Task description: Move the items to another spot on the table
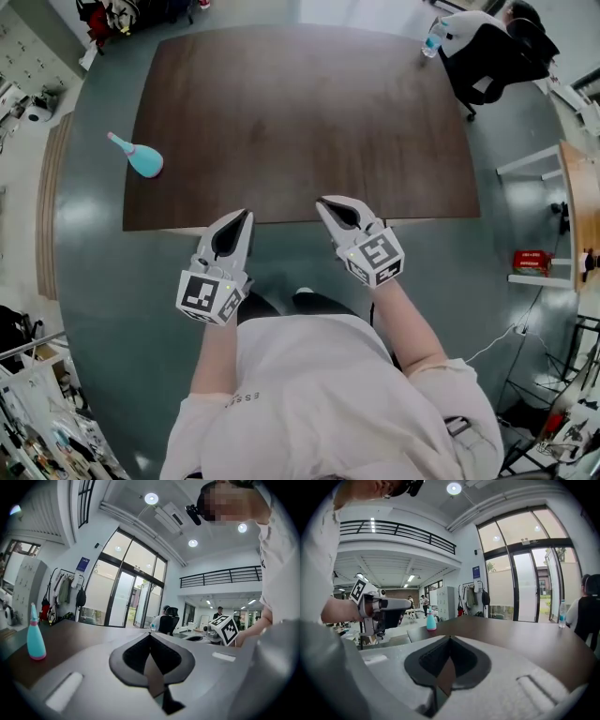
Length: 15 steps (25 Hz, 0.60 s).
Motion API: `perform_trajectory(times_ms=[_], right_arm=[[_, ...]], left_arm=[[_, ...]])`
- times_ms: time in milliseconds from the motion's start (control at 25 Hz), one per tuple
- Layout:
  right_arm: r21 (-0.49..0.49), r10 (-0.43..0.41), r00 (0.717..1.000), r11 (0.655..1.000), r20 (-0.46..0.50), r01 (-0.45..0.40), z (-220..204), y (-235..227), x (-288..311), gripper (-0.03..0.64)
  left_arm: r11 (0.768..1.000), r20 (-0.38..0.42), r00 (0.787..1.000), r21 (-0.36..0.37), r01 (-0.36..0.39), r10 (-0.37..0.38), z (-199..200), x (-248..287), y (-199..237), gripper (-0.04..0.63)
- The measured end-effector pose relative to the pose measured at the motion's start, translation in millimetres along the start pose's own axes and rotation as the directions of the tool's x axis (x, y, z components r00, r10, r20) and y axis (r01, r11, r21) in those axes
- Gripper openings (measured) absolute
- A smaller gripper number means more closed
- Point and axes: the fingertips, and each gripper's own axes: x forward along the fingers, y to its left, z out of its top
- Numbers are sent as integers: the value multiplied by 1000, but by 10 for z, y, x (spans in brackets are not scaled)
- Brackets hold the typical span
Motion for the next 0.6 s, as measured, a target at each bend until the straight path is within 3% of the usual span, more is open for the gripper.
perform_trajectory(times_ms=[200, 400, 600], right_arm=[[16, -63, 998, 998, 11, 63, -89, -253, -673, -8], [-23, -114, 991, 993, 65, 116, 15, -228, -1116, -8], [-15, -171, 979, 985, 111, 174, 48, -102, -1401, -8]], left_arm=[[995, -14, 1000, 101, 19, -17, -57, 105, -668, 15], [996, 15, 1000, 94, -7, 6, 92, 3, -960, 16], [997, 48, 999, 82, 12, -16, 96, -146, -1151, 16]])
